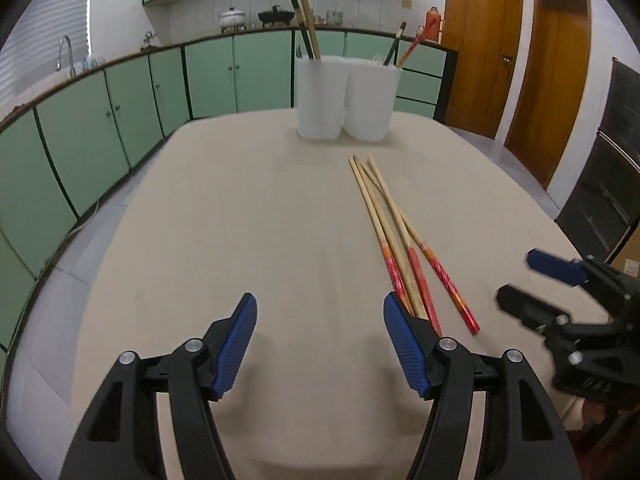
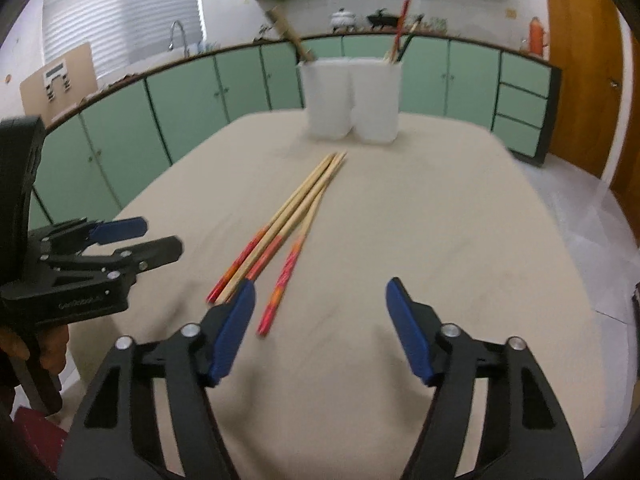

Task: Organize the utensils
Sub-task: 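Return to the mat and grasp a red-patterned chopstick with the right tool, then grasp a red-patterned chopstick with the left tool while the right tool releases its chopstick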

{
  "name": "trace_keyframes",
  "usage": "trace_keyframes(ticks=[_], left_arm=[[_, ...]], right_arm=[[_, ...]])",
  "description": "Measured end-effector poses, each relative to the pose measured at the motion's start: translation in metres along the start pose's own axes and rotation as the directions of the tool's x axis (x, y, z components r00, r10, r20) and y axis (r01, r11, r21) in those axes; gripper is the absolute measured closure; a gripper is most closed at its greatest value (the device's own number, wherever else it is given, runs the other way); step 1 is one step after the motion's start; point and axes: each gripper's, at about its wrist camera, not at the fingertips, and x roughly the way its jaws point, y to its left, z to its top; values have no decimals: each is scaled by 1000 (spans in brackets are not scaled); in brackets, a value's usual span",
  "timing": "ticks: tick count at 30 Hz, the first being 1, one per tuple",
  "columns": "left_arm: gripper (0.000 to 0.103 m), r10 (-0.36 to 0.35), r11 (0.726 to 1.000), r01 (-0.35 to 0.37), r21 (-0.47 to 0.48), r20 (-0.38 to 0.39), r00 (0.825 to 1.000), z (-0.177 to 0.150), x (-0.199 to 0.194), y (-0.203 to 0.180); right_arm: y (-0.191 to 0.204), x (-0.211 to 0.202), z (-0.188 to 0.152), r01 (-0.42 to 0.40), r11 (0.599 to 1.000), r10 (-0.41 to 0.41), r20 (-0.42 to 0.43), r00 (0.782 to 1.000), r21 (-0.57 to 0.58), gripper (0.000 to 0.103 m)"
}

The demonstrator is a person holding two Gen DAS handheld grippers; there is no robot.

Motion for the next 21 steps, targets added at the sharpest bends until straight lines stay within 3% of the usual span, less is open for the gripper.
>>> trace_keyframes(ticks=[8,12,15,21], left_arm=[[38,-3,1000,3,-8,-14,1000,-10,-1,0],[38,-23,1000,23,-10,-13,1000,-9,-1,-1],[38,-55,998,55,-15,-25,998,-10,0,-3],[38,-77,997,77,12,-53,996,-10,6,-15]], right_arm=[[20,13,-3,-30,998,26,-67,997,-64,72],[21,18,-7,-29,997,24,-80,997,-65,77],[19,19,-6,-13,998,8,-79,997,-63,93],[2,16,-4,25,999,-28,-82,996,-39,97]])
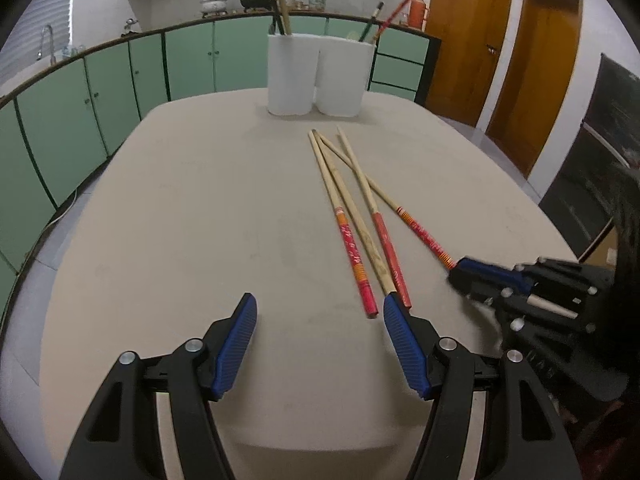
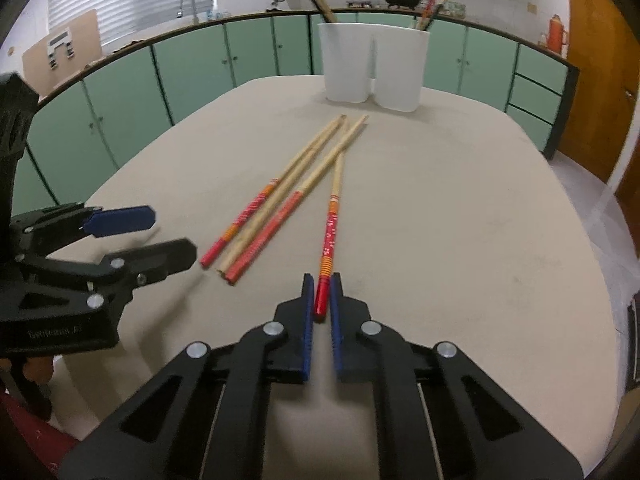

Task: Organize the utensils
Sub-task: 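Grasp a red-patterned chopstick with the left tool while the right tool releases its chopstick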

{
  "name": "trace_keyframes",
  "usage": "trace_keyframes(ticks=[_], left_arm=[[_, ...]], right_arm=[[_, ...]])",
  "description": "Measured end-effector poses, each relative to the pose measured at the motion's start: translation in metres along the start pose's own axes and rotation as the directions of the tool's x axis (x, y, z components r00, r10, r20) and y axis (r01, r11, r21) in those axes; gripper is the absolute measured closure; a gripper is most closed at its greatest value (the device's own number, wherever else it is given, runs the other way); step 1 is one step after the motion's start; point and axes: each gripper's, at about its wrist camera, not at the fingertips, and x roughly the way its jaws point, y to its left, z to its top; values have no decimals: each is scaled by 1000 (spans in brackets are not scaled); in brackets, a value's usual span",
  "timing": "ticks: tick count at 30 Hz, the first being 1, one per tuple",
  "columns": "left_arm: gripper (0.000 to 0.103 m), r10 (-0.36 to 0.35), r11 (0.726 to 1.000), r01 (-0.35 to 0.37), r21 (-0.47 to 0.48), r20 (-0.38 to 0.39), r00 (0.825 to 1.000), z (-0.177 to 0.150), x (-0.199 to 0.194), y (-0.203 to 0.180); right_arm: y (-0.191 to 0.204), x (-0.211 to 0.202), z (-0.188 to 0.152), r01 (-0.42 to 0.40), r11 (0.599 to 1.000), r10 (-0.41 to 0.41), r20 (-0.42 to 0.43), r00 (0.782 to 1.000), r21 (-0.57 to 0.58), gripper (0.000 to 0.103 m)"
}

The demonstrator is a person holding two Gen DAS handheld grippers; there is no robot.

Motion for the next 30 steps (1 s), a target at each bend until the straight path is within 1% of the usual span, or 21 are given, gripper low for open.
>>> trace_keyframes(ticks=[2,6,9,10,11,12,14,15,16,17,19,23,26,28,30], left_arm=[[38,-1,1000,1,0,-6,1000,1,2,-2],[38,6,1000,-6,-6,-20,1000,3,9,-4],[40,20,1000,-20,-3,-21,1000,4,13,-5],[45,27,1000,-27,-1,-20,999,5,14,-6],[54,35,999,-35,0,-19,999,6,15,-7],[57,39,999,-39,-1,-17,999,7,16,-7],[69,38,999,-38,-9,-11,999,8,18,-6],[72,38,999,-38,-12,-9,999,8,18,-6],[78,37,999,-37,-13,-7,999,9,19,-6],[86,33,999,-33,-14,-5,999,9,19,-5],[97,23,999,-23,-22,-4,1000,10,20,-4],[97,12,999,-12,-38,0,1000,10,21,-1],[97,16,999,-15,-49,9,1000,10,19,1],[97,28,997,-27,-69,16,999,11,18,6],[97,56,995,-54,-83,19,998,11,17,14]], right_arm=[[-9,-1,0,20,1000,-20,-1,1000,13,98],[-26,-4,-2,103,994,-103,-4,995,41,98],[-38,-2,-4,119,990,-118,-17,993,80,98],[-40,-1,-4,117,990,-116,-17,993,85,98],[-40,-1,-4,117,990,-116,-16,993,84,98],[-40,-1,-4,115,990,-114,-13,993,79,98],[-39,-1,-3,110,991,-109,-8,994,70,98],[-38,-1,-3,109,992,-109,-7,994,67,98],[-38,-1,-3,107,992,-107,-6,994,66,98],[-38,-1,-3,105,992,-104,-5,995,67,98],[-39,-1,-3,94,993,-94,-4,996,70,97],[-40,-5,-4,80,994,-81,4,997,76,91],[-35,-14,-3,57,996,-60,39,997,72,91],[-29,-20,-1,44,997,-48,66,997,58,91],[-22,-23,1,28,999,-31,81,996,40,91]])
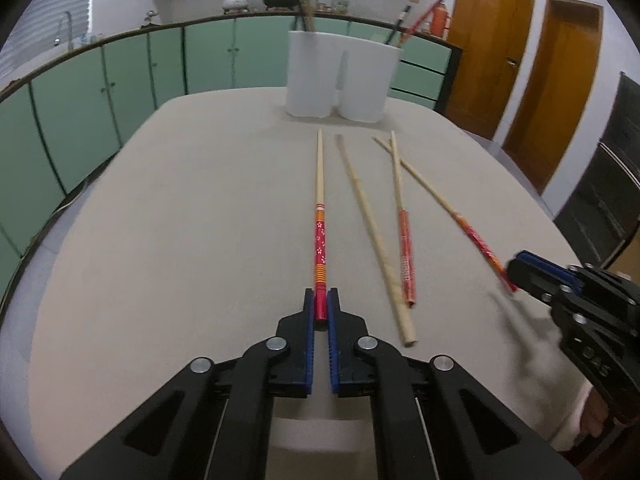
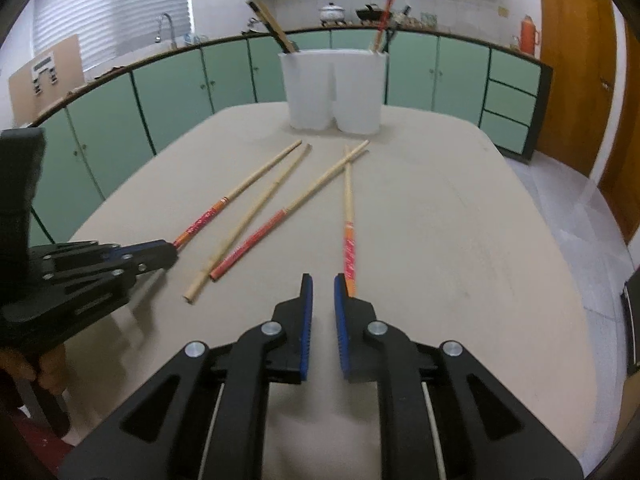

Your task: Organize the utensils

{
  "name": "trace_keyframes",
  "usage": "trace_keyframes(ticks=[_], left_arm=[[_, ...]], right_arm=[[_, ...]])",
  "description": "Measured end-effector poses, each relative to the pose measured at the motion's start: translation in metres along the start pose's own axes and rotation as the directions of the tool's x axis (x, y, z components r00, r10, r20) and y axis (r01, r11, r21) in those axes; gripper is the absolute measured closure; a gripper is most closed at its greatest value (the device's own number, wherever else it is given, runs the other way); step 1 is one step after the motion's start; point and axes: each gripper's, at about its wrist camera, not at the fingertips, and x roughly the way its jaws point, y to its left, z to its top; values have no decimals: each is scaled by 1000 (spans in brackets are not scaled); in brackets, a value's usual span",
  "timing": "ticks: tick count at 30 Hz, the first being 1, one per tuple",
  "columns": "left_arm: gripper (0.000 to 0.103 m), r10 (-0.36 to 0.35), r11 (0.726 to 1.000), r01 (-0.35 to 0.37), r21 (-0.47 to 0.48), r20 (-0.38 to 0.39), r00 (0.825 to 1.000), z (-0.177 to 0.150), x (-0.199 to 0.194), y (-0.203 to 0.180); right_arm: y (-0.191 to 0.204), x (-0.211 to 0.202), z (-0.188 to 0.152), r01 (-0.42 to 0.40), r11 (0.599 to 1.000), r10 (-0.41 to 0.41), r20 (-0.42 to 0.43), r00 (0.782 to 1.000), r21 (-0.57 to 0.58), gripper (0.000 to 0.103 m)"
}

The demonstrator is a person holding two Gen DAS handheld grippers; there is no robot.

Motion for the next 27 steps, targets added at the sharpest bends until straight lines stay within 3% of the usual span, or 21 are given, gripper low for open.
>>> trace_keyframes(ticks=[5,11,19,27], left_arm=[[97,26,999,-25,-44,7,1000,2,-3,17],[97,26,999,-26,-32,16,1000,1,-5,15],[97,23,999,-22,-41,17,1000,1,-7,18],[97,40,998,-40,-38,15,999,2,-6,21]], right_arm=[[9,6,1,-48,999,48,-21,999,3,91],[12,14,5,-101,994,103,-48,994,37,91],[0,14,4,-47,996,49,-36,998,74,91],[16,24,11,-128,989,132,-47,990,70,86]])
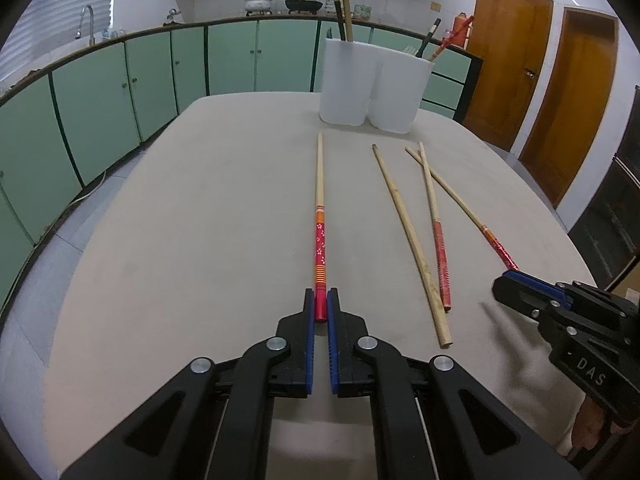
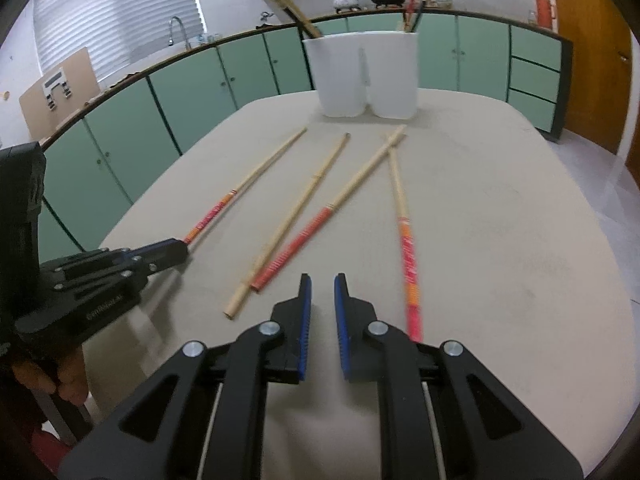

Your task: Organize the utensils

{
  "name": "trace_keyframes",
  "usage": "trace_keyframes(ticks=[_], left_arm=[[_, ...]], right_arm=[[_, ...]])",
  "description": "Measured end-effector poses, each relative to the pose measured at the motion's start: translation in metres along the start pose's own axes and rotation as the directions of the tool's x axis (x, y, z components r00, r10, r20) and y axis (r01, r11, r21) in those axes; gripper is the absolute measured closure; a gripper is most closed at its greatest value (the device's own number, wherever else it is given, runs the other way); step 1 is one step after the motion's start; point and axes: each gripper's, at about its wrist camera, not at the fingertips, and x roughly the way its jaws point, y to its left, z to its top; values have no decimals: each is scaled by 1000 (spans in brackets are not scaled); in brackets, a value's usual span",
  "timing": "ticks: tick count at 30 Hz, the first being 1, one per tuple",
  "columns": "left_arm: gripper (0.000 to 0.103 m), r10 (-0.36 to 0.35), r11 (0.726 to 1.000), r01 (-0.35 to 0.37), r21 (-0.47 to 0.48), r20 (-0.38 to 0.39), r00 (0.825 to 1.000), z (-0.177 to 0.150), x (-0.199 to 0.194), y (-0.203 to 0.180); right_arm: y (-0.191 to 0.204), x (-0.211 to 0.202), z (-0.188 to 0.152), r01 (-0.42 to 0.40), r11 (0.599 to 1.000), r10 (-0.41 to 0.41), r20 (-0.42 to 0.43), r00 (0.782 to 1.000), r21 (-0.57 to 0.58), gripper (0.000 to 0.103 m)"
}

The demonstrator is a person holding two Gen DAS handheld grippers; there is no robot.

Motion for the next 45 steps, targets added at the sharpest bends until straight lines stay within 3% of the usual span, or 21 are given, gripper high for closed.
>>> trace_keyframes(ticks=[2,9,14,23,29,34,45], left_arm=[[97,3,1000,-3,-6,3,1000,1,-1,3],[97,5,1000,-5,-18,3,1000,0,-2,13],[97,2,1000,-2,-29,2,1000,-2,-1,14],[97,-5,1000,5,-24,-3,1000,-2,2,11],[97,-5,1000,5,-22,-5,1000,-2,2,11],[97,-5,1000,5,-29,-8,1000,-2,2,13],[97,-14,1000,14,-19,-15,1000,-1,5,8]], right_arm=[[3,5,4,-29,999,30,-9,1000,24,77],[21,17,9,-58,998,58,-22,998,5,77],[26,26,10,-27,999,26,-43,999,-18,77],[-8,10,2,89,996,-89,-30,996,-8,77],[-3,14,6,-10,998,11,-18,1000,59,77],[13,31,17,-6,999,7,-20,1000,48,74],[-4,19,8,115,993,-116,-29,993,-18,77]])
